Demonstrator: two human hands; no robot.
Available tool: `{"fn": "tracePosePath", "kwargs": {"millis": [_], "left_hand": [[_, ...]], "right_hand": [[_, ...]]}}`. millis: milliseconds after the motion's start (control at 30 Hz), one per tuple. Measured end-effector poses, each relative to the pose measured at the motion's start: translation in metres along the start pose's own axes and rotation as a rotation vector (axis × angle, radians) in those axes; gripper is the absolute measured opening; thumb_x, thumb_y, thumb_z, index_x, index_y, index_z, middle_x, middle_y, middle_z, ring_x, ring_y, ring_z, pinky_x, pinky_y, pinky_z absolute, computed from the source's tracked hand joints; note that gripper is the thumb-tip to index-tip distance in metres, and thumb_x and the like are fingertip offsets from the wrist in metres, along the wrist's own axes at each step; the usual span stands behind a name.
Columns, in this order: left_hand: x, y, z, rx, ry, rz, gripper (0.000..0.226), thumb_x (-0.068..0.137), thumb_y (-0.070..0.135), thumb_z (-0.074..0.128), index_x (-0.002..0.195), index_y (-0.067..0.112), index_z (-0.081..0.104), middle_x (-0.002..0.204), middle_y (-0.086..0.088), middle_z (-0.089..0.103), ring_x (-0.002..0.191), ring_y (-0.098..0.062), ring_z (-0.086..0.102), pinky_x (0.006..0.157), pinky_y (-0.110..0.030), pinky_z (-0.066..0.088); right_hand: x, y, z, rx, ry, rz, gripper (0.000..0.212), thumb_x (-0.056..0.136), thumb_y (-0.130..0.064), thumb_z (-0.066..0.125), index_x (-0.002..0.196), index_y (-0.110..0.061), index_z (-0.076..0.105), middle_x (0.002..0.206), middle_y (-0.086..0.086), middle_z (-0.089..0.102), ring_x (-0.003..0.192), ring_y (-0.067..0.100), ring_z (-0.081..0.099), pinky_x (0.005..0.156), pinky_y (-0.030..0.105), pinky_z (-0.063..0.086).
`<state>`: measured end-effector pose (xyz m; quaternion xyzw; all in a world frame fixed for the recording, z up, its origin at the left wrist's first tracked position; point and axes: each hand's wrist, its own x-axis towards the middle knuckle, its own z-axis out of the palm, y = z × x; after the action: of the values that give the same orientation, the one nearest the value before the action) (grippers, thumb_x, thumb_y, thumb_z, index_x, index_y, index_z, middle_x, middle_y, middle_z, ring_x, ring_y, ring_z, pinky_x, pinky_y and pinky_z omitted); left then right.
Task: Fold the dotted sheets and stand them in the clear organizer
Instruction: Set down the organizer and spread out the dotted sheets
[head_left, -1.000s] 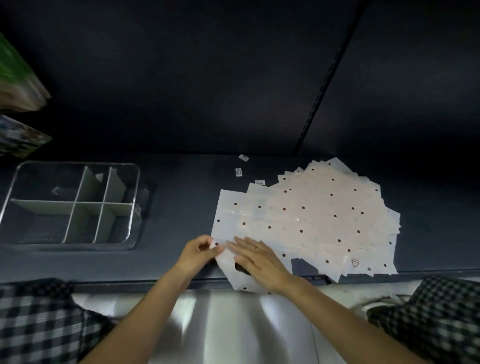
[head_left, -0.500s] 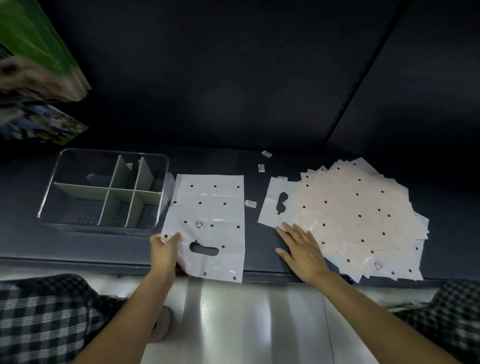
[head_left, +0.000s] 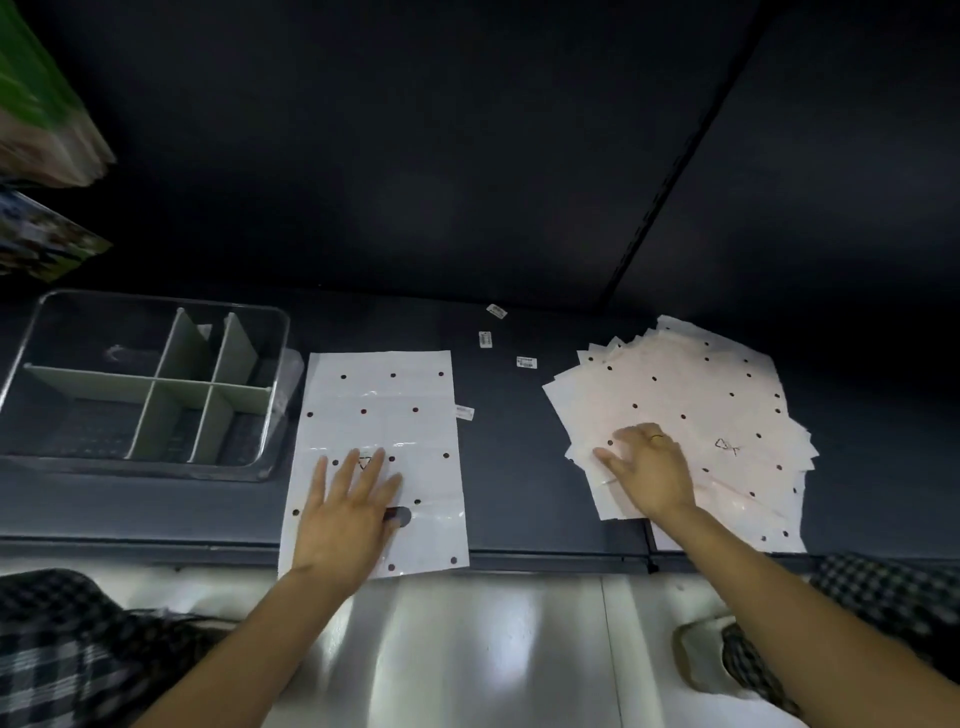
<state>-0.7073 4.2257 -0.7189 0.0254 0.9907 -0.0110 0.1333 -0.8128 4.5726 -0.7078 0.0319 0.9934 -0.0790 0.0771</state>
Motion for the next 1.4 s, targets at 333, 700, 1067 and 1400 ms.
{"fn": "tracePosePath", "kwargs": {"millis": [333,700,1067,1400], "left_hand": [[0.016,-0.033,0.018,-0.240,-0.181,0.044,0.093,0.059,0.087,-0.019,0.137,0.038,-0.028,0.145,0.009,-0.037,0.135,-0.017,-0.034,0.114,-0.045,-0.014],[0.040,0.016,-0.011,-0.501,0.065,0.142,0.068,0.089,0.071,0.016,0.149,0.038,0.013,0.156,0.014,0.000,0.146,-0.011,-0.004,0.117,-0.035,-0.003],[0.033,0.065,0.007,-0.133,-0.064,0.349,0.101,0.057,0.081,-0.031,0.144,0.037,-0.007,0.151,-0.001,-0.020,0.143,-0.031,-0.015,0.114,-0.049,-0.009],[0.032,0.097,0.012,-0.178,-0.118,0.135,0.115,0.042,0.076,-0.044,0.146,0.042,-0.010,0.157,0.004,-0.019,0.145,-0.028,-0.014,0.114,-0.055,-0.003]], "right_hand": [[-0.022,-0.024,0.027,0.235,0.125,-0.208,0.015,0.096,-0.010,0.048,0.098,-0.007,0.062,0.109,0.012,0.064,0.107,0.034,0.056,0.088,0.035,0.039],[-0.060,-0.033,0.036,0.135,-0.208,-0.782,0.035,0.101,-0.029,0.041,0.129,-0.011,0.049,0.142,-0.002,0.047,0.142,0.010,0.024,0.117,0.024,0.001],[-0.006,0.068,0.003,0.071,0.001,0.093,0.072,0.094,-0.050,0.044,0.151,-0.018,0.012,0.159,0.003,0.007,0.146,0.021,0.005,0.119,0.035,0.006],[-0.011,0.081,0.004,0.316,0.181,0.137,0.033,0.099,-0.024,0.045,0.126,-0.010,0.059,0.134,0.006,0.055,0.127,0.023,0.043,0.100,0.031,0.038]]}}
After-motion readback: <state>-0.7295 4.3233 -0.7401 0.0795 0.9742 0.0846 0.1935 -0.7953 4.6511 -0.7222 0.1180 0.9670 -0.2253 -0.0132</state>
